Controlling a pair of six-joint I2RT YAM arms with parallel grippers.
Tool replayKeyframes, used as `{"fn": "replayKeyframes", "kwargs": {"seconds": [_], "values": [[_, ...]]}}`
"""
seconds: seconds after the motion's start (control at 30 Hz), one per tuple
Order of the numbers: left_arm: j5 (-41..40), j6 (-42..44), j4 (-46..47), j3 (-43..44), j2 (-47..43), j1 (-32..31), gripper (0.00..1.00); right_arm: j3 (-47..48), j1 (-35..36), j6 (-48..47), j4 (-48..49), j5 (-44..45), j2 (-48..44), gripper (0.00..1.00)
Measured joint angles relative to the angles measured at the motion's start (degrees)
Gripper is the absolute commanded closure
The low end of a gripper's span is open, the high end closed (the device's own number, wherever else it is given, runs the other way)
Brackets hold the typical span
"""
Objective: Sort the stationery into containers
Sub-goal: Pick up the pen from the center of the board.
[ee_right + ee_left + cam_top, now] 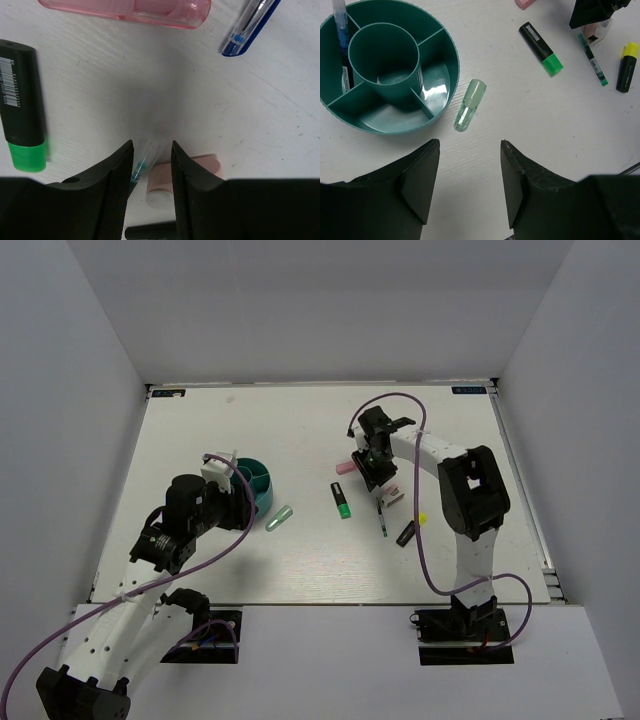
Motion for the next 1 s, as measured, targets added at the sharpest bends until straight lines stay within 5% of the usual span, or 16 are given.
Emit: {"fn": "replayKeyframes", "kwargs": {"seconds": [1.0], "values": [[0.02,0.15,0.00,0.00,-0.46,0.00,0.38,-1.62,-0.15,0.55,-0.24,1.05,0.96,0.65]]}}
